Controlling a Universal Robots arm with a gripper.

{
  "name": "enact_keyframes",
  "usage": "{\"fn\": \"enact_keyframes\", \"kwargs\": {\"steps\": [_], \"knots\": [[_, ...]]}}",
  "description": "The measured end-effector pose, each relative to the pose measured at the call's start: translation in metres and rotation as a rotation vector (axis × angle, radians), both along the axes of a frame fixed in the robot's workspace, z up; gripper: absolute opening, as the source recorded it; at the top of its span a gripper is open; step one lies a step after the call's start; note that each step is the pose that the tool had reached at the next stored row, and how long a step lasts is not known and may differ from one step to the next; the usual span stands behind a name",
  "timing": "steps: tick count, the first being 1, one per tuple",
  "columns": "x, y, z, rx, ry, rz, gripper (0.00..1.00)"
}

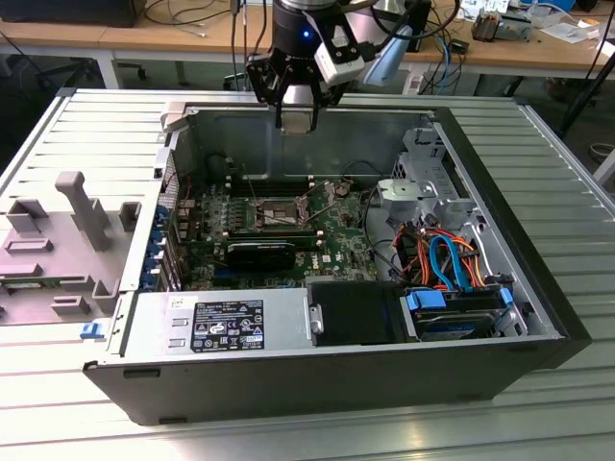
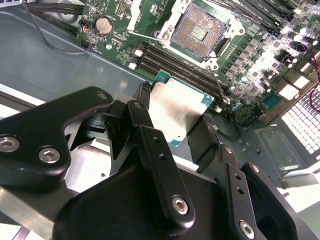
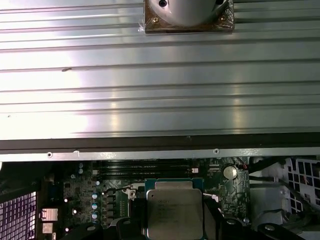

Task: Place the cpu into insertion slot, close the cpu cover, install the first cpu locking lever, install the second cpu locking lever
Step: 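Place the cpu into insertion slot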

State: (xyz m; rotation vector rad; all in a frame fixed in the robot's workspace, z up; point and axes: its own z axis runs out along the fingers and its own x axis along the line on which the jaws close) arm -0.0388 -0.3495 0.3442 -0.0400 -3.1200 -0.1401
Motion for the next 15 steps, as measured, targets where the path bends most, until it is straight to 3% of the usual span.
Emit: {"fn": "enact_keyframes", "kwargs": {"steps": [15], "knots": [[-0.0001,-0.0021,-0.0031,-0.0002,0.0000,0.000,0.54]]}}
